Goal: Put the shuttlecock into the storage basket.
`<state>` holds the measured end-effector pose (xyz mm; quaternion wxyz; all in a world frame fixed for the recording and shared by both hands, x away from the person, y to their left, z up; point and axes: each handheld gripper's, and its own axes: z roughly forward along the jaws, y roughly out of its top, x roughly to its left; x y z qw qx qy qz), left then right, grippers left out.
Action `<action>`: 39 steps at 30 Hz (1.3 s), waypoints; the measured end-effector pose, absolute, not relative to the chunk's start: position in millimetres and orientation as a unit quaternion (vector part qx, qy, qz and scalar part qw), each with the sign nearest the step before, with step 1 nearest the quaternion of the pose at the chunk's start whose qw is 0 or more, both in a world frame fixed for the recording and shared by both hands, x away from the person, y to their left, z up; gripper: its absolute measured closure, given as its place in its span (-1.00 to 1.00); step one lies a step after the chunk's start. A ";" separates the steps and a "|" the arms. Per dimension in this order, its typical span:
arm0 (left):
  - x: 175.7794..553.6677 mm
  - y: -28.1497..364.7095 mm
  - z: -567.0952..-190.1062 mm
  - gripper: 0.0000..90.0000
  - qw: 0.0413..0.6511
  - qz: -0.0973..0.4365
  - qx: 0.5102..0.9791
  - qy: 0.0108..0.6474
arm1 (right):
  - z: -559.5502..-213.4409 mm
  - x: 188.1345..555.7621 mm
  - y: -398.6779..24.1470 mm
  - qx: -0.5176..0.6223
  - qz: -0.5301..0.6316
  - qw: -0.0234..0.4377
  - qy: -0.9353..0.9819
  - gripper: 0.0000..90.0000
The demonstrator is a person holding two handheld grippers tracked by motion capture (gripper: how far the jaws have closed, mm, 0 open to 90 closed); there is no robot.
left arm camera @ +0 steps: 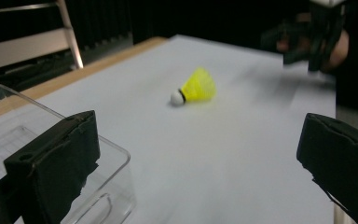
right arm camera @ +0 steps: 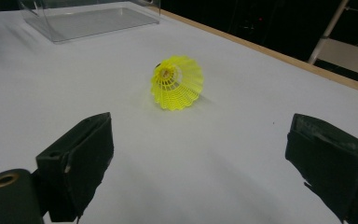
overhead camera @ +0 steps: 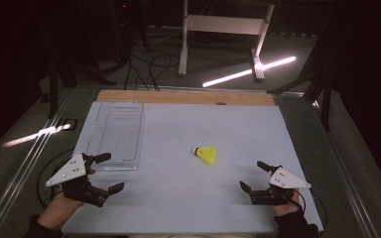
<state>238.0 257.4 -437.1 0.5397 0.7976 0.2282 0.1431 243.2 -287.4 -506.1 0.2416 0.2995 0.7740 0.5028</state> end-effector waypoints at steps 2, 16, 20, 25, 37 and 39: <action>240.9 254.1 -433.6 -1.00 0.518 0.139 0.816 0.216 | -506.5 243.6 -287.3 0.299 0.502 0.241 0.775 -0.82; 251.3 233.5 -426.4 -1.00 0.414 0.096 0.891 0.161 | -507.2 243.9 -286.2 0.298 0.501 0.236 0.778 -0.82; 254.2 229.2 -424.0 -1.00 0.395 0.086 0.902 0.151 | -507.5 244.2 -285.4 0.297 0.501 0.235 0.779 -0.82; 260.7 221.0 -424.2 -1.00 0.347 0.063 0.926 0.135 | -507.8 244.4 -285.1 0.297 0.501 0.234 0.779 -0.82; 279.4 197.5 -434.6 -1.00 0.254 0.036 0.961 0.107 | -507.9 244.5 -284.5 0.293 0.499 0.233 0.781 -0.82; 281.6 194.0 -437.3 -1.00 0.247 0.028 0.963 0.107 | -508.0 244.5 -284.3 0.294 0.499 0.232 0.782 -0.82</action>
